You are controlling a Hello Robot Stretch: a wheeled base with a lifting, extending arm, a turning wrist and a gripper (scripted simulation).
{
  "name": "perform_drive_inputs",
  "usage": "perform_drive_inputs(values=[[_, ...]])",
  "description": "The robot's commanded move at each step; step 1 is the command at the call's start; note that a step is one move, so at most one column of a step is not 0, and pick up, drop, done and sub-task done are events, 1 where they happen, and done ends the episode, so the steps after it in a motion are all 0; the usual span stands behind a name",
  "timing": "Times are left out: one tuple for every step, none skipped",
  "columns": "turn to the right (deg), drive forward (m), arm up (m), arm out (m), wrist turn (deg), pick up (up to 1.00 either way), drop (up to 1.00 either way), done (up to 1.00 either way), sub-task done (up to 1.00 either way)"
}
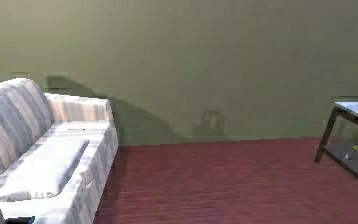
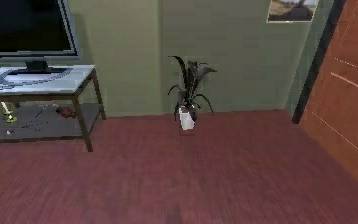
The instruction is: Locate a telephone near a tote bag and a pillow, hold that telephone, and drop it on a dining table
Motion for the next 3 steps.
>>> perform_drive_inputs(values=[[0.0, 0.25, 0.0, 0.0, 0.0, 0.0, 0.0, 0.0, 0.0], [-45.0, 0.0, 0.0, 0.0, 0.0, 0.0, 0.0, 0.0, 0.0], [-45.0, 0.0, 0.0, 0.0, 0.0, 0.0, 0.0, 0.0, 0.0]])
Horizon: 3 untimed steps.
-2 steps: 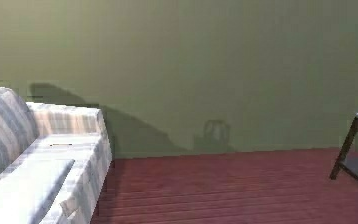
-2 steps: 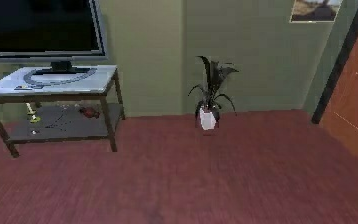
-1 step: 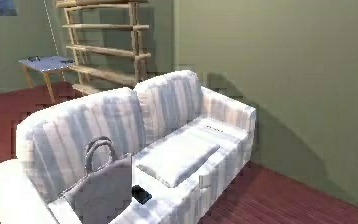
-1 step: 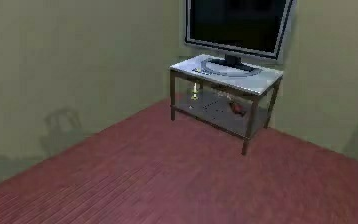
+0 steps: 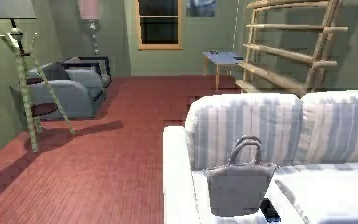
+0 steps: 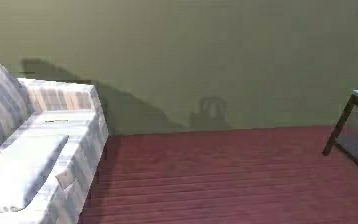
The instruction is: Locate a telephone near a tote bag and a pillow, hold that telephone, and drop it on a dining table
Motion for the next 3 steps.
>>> perform_drive_inputs(values=[[-45.0, 0.0, 0.0, 0.0, 0.0, 0.0, 0.0, 0.0, 0.0], [-12.0, 0.0, 0.0, 0.0, 0.0, 0.0, 0.0, 0.0, 0.0], [45.0, 0.0, 0.0, 0.0, 0.0, 0.0, 0.0, 0.0, 0.0]])
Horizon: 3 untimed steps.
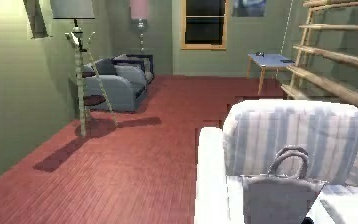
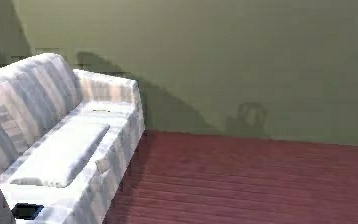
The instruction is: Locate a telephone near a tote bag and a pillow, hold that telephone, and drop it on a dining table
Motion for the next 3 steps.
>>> perform_drive_inputs(values=[[45.0, 0.0, 0.0, 0.0, 0.0, 0.0, 0.0, 0.0, 0.0], [27.0, 0.0, 0.0, 0.0, 0.0, 0.0, 0.0, 0.0, 0.0], [0.0, 0.85, 0.0, 0.0, 0.0, 0.0, 0.0, 0.0, 0.0]])
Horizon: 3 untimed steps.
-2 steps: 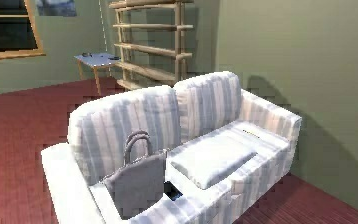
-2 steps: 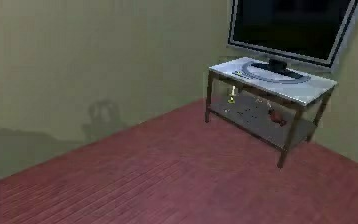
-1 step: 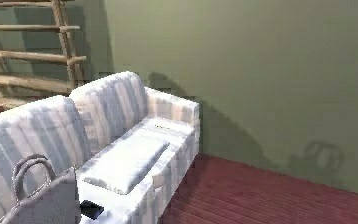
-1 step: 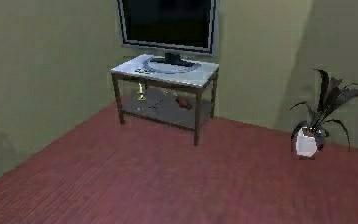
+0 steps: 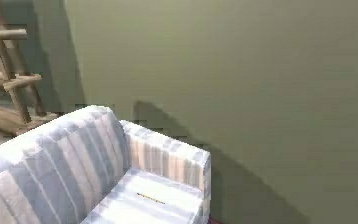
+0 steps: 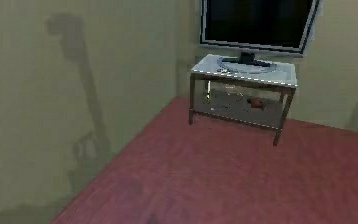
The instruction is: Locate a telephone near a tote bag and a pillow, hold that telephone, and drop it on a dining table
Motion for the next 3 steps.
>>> perform_drive_inputs(values=[[-45.0, 0.0, 0.0, 0.0, 0.0, 0.0, 0.0, 0.0, 0.0], [-45.0, 0.0, 0.0, 0.0, 0.0, 0.0, 0.0, 0.0, 0.0], [-45.0, 0.0, 0.0, 0.0, 0.0, 0.0, 0.0, 0.0, 0.0]])
